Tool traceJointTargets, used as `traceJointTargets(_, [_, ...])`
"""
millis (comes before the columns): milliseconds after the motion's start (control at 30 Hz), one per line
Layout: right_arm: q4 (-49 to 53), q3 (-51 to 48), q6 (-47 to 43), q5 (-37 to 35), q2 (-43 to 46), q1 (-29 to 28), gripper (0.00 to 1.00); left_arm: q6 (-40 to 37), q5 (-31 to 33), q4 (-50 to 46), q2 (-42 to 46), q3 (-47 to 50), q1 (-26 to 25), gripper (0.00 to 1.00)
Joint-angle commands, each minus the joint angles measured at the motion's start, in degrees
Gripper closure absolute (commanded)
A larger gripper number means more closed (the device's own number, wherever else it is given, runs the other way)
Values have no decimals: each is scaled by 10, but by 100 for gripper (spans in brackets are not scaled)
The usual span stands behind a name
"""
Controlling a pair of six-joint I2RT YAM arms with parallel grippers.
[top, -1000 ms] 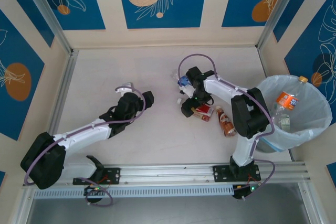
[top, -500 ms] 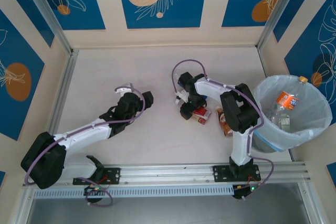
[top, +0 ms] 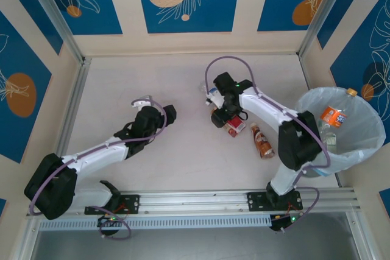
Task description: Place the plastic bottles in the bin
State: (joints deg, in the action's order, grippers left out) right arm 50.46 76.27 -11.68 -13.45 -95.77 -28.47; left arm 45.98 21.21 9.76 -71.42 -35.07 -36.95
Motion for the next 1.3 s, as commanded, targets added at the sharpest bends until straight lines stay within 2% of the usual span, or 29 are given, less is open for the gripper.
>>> traceJointTargets(0, [16, 4, 24, 30, 89, 20, 53, -6, -17, 4, 1, -1, 12, 0])
traceJointTargets(200, [39, 49, 78, 45, 255, 91, 55, -13, -44, 15, -11, -5, 18, 0])
traceJointTargets(433, [65, 120, 135, -10, 387, 253, 56, -15, -65, 28, -34, -12, 19, 0])
traceJointTargets(567, [87, 136, 142, -89, 406, 347, 54, -15, -71, 33, -42, -12, 19, 0])
traceJointTargets(667, [76, 102, 169, -88, 408, 423, 54, -15, -74, 34, -45, -13, 19, 0])
traceJointTargets(800, [39, 47, 217, -91, 400, 480, 50, -17, -75, 31, -43, -12, 19, 0])
traceJointTargets(867, [42, 51, 233, -66, 393, 485, 37, -20, -75, 26, -43, -12, 20, 0])
traceJointTargets(900, [46, 58, 235, -48, 392, 483, 26, -22, -73, 25, -40, -12, 19, 0])
traceJointTargets(967, [67, 78, 233, -41, 383, 471, 19, -24, -72, 24, -41, -11, 20, 0])
traceJointTargets(1067, [111, 122, 242, -137, 358, 415, 13, -25, -71, 23, -41, -11, 20, 0])
traceJointTargets(1133, [130, 140, 247, -255, 341, 339, 10, -24, -71, 24, -42, -11, 21, 0])
traceJointTargets(1200, [139, 151, 249, -328, 324, 266, 8, -23, -72, 23, -43, -12, 22, 0])
traceJointTargets(1267, [148, 161, 243, -311, 300, 204, 8, -23, -73, 22, -46, -13, 22, 0])
